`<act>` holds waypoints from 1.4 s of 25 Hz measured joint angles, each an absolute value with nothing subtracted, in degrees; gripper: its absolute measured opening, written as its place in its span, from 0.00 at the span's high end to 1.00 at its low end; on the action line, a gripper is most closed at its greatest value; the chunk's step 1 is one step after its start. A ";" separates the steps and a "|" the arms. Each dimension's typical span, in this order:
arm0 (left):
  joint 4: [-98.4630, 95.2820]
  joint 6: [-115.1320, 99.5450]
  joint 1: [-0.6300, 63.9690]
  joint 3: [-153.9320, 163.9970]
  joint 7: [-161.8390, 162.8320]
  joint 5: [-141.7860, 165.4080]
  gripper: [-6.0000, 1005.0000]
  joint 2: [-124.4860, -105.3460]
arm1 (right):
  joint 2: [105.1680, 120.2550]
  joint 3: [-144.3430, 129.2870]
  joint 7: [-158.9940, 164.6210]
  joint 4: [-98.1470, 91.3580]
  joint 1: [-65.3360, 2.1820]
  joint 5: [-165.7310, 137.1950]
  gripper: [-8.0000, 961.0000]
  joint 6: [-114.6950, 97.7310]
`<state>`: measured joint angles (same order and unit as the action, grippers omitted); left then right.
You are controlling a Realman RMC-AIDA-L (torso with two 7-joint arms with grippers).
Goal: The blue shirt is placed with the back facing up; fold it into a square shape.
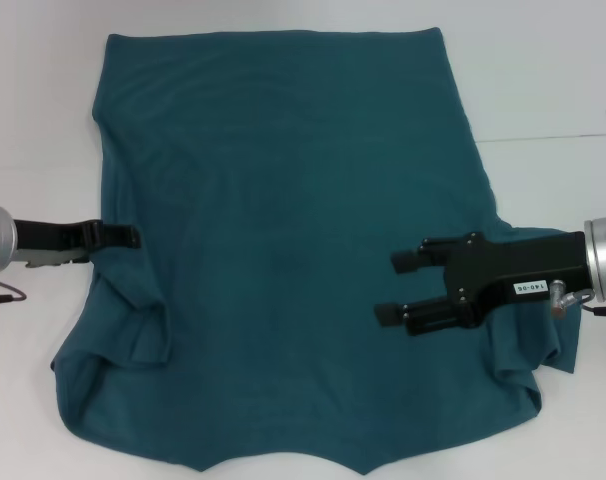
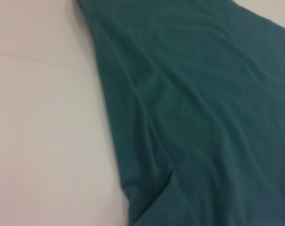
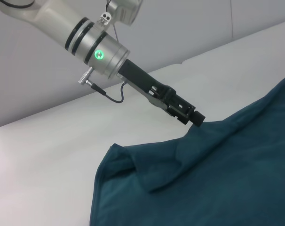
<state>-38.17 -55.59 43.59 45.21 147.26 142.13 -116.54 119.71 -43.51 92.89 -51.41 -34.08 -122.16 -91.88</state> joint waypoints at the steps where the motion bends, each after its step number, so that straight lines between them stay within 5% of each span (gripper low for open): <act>1: -37.81 -55.17 43.60 45.20 147.49 142.35 0.14 -116.54 | 119.71 -43.51 92.90 -51.41 -34.22 -122.16 0.08 -91.81; 30: -33.31 -52.29 44.85 45.49 143.52 142.05 0.15 -117.22 | 119.80 -43.51 92.37 -49.21 -35.97 -122.17 0.08 -91.22; 35: -33.06 -51.80 44.97 45.44 142.82 141.88 0.26 -117.33 | 119.80 -43.51 92.37 -49.11 -35.77 -122.17 0.08 -91.19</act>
